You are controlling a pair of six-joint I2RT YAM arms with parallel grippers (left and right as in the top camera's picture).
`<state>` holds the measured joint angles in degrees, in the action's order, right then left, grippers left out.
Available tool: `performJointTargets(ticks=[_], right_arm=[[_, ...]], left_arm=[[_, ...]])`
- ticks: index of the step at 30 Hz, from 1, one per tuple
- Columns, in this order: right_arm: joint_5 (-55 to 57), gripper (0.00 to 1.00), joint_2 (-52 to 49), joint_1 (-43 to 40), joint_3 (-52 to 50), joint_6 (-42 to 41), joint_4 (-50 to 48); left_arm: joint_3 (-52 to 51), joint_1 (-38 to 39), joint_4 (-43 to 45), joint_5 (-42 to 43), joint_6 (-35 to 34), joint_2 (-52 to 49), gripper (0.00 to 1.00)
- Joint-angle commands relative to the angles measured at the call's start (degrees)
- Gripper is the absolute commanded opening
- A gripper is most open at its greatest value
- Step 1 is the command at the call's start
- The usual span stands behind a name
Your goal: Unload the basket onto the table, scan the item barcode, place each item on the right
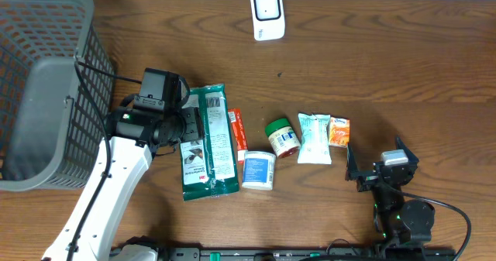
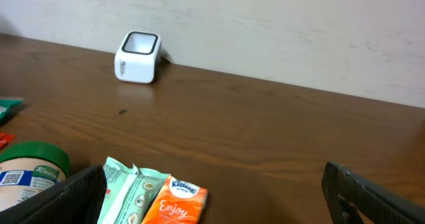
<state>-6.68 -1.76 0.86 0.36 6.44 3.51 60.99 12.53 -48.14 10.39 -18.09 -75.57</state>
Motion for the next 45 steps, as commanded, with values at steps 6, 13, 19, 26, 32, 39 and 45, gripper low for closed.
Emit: performJointTargets(ticks=[6, 13, 19, 26, 32, 39, 45], right_arm=[[-1.8, 0.99, 0.2, 0.3, 0.0, -1.4, 0.1], [-9.7, 0.99, 0.2, 0.3, 0.9, -10.7, -0.4], [-4.3, 0.99, -1.8, 0.3, 14.5, -16.7, 8.7], [-3.2, 0.99, -17.1, 0.3, 37.8, -16.4, 22.7], [-3.3, 0.99, -35.3, 0.3, 57.4, -10.4, 42.4], [-3.2, 0.99, -52.7, 0.3, 78.2, -8.4, 63.9], [-5.6, 0.91, -56.4, 0.2, 80.4, -8.1, 67.1]], left_arm=[[0.7, 0.0, -0.7, -0.8, 0.5, 0.5, 0.78], [0.7, 0.0, -4.8, -0.6, 0.5, 0.5, 0.74], [0.7, 0.0, -4.7, -0.6, 0.5, 0.5, 0.73], [0.7, 0.0, -4.7, -0.6, 0.5, 0.5, 0.85], [0.7, 0.0, -4.7, -0.6, 0.5, 0.4, 0.86], [0.7, 0.0, -4.7, -0.6, 0.5, 0.4, 0.86], [0.7, 0.0, -4.7, -0.6, 0.5, 0.4, 0.86]])
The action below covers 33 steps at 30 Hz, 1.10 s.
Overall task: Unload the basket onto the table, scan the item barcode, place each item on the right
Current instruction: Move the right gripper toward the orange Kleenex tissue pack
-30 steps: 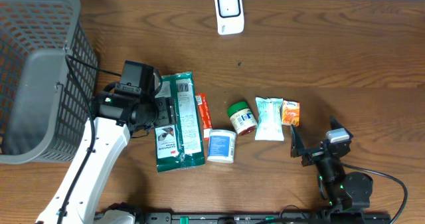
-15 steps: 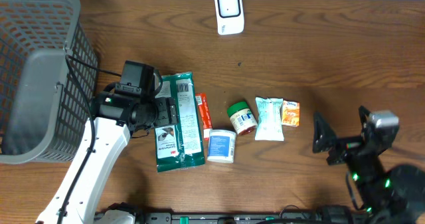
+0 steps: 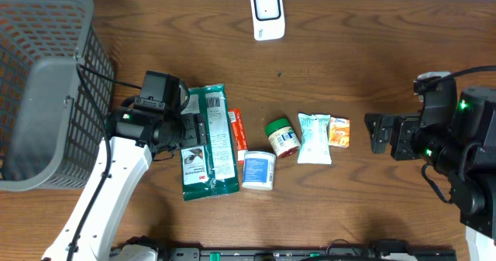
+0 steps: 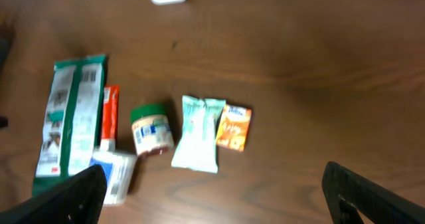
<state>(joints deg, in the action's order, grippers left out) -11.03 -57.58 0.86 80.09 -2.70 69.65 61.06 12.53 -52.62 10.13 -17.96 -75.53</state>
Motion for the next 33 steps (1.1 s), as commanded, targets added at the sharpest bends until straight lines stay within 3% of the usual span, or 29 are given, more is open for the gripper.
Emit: performJointTargets(ticks=[1, 3, 6, 7, 9, 11, 15, 18, 24, 27, 33], right_arm=[[0.0, 0.81, -1.0, 0.2, 0.6, 1.0, 1.3], [3.1, 0.49, -2.2, 0.2, 0.5, -0.5, 2.4], [6.3, 0.13, -4.5, 0.2, 0.5, -4.5, 4.4], [6.3, 0.06, -6.4, 0.0, 0.5, -5.0, 5.1], [6.0, 0.01, -8.9, -0.5, 0.5, -5.0, 5.2], [5.9, 0.09, -13.2, -1.8, 0.5, -5.0, 5.1], [3.7, 0.51, -19.3, -4.1, 0.5, -4.9, 5.1], [0.6, 0.69, -23.8, -5.4, 0.5, -2.9, 5.0], [-3.7, 0.82, -31.1, -5.6, 0.5, -0.9, 4.5], [-7.8, 0.82, -33.6, -5.2, 0.5, 2.1, 4.5], [-5.7, 0.82, -37.6, -5.1, 0.4, 2.6, 3.5]], left_arm=[[0.7, 0.0, -0.3, -0.3, 0.3, 0.4, 0.86], [0.7, 0.0, -0.3, -0.3, 0.3, 0.4, 0.86], [0.7, 0.0, -0.3, -0.3, 0.3, 0.4, 0.86], [0.7, 0.0, -0.3, -0.3, 0.3, 0.4, 0.86], [0.7, 0.0, -0.3, -0.3, 0.3, 0.4, 0.86], [0.7, 0.0, -0.3, -0.3, 0.3, 0.4, 0.86], [0.7, 0.0, -0.3, -0.3, 0.3, 0.4, 0.86], [0.7, 0.0, -0.3, -0.3, 0.3, 0.4, 0.86], [0.7, 0.0, -0.3, -0.3, 0.3, 0.4, 0.86], [0.7, 0.0, -0.3, -0.3, 0.3, 0.4, 0.86], [0.7, 0.0, -0.3, -0.3, 0.3, 0.4, 0.86]])
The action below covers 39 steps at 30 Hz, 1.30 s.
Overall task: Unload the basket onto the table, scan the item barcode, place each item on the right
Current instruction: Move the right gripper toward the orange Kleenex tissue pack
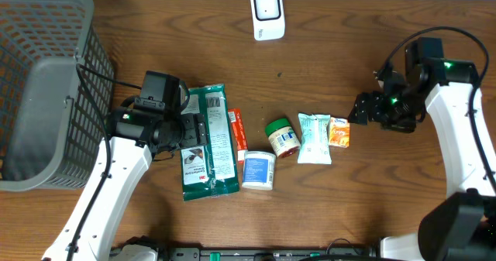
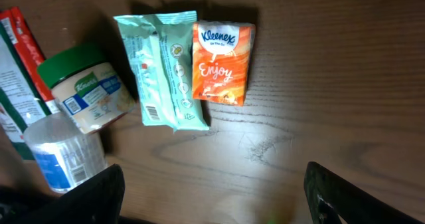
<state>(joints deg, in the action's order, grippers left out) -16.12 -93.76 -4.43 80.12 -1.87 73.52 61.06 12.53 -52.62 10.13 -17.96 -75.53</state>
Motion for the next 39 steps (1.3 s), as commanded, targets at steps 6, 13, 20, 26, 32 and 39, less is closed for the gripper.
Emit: performJointTargets(ticks=[6, 13, 20, 26, 32, 39], right_arm=[[-0.6, 0.85, -3.0, 0.2, -2.3, 0.6, -4.2], [3.4, 0.88, -3.0, 0.1, -9.9, -2.5, -13.1], [9.0, 0.88, -3.0, 0.1, -19.7, -6.3, -24.8], [9.0, 0.66, -3.0, 0.1, -26.6, -6.3, -32.3], [9.0, 0.64, -3.0, 0.1, -26.7, -6.3, -33.2], [5.2, 0.69, -2.2, 0.1, -25.1, -6.2, -32.7]], left_arm=[[0.7, 0.0, -0.3, -0.3, 0.3, 0.4, 0.86], [0.7, 0.0, -0.3, -0.3, 0.3, 0.4, 0.86], [0.7, 0.0, -0.3, -0.3, 0.3, 0.4, 0.86], [0.7, 0.0, -0.3, -0.3, 0.3, 0.4, 0.86], [0.7, 0.0, -0.3, -0.3, 0.3, 0.4, 0.87], [0.7, 0.0, -0.3, -0.3, 0.3, 0.4, 0.86]])
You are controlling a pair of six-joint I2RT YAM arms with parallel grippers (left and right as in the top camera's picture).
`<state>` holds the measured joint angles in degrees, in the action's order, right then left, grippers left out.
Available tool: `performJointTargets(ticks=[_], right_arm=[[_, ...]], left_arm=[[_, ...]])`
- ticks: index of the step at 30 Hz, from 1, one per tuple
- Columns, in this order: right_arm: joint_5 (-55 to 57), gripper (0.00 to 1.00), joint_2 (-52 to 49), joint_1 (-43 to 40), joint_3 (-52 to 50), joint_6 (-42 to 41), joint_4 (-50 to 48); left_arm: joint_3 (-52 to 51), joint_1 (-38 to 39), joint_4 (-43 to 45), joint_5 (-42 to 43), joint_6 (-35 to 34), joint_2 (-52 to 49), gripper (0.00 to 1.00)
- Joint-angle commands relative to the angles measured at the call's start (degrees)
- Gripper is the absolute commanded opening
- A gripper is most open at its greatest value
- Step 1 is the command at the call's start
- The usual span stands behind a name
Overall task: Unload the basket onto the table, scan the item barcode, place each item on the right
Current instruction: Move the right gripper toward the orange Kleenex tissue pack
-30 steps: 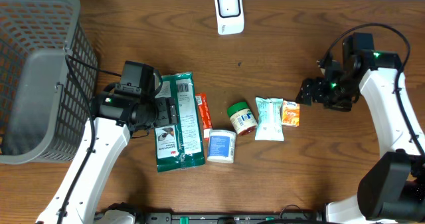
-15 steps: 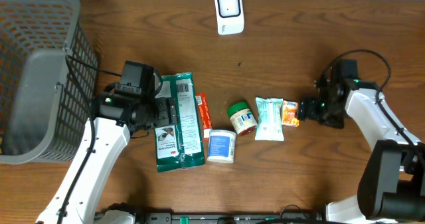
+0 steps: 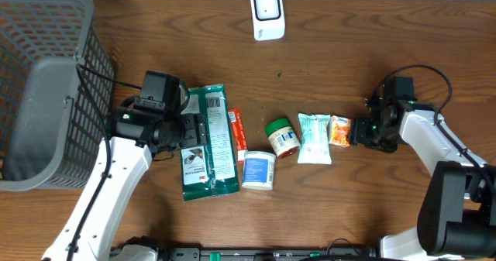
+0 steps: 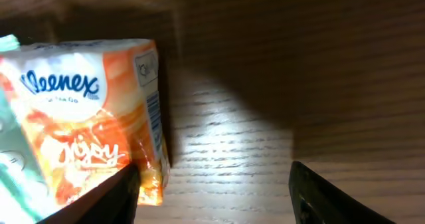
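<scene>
An orange Kleenex tissue pack (image 3: 339,131) lies at the right end of a row of items. The white scanner (image 3: 266,13) stands at the table's far edge. My right gripper (image 3: 359,133) is low at the pack's right side. In the right wrist view the pack (image 4: 86,117) fills the left, and the right gripper (image 4: 212,184) is open. Its left finger (image 4: 109,197) is at the pack's right corner, and bare wood lies between the fingers. My left gripper (image 3: 194,129) rests over the left edge of a large green package (image 3: 209,145); its jaws are unclear.
Left of the tissue pack lie a mint-green packet (image 3: 314,137), a green-lidded jar (image 3: 282,137), a white tub (image 3: 258,170) and a red tube (image 3: 236,129). A grey mesh basket (image 3: 39,83) stands at the far left.
My right gripper was above and to the right of the tissue pack, seeing several items. Now it is lower and close in at the pack's right edge, still open. The left arm has not moved.
My right arm was folded at the table's front edge, facing the wall and scanner. Then it was raised at the right, looking down on the row. Then it was over the tissue pack, and now low beside it. The left arm stayed on the green package.
</scene>
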<state>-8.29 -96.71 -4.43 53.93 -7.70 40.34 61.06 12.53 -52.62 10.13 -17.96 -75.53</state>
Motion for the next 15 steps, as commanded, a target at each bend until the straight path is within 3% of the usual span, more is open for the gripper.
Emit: performJointTargets(ticks=[1, 7, 12, 15], right_arm=[[-4.9, 0.71, 1.6, 0.1, 2.3, 0.6, 1.2], [-6.1, 0.71, 3.0, -0.6, 4.7, 0.9, 3.6], [-8.5, 0.58, 2.8, -1.3, 4.1, 0.9, 3.2], [-8.5, 0.55, 2.7, -1.3, 2.7, 0.9, 1.4]], left_arm=[[0.7, 0.0, -0.3, -0.3, 0.3, 0.4, 0.86], [0.7, 0.0, -0.3, -0.3, 0.3, 0.4, 0.86], [0.7, 0.0, -0.3, -0.3, 0.3, 0.4, 0.86], [0.7, 0.0, -0.3, -0.3, 0.3, 0.4, 0.86]])
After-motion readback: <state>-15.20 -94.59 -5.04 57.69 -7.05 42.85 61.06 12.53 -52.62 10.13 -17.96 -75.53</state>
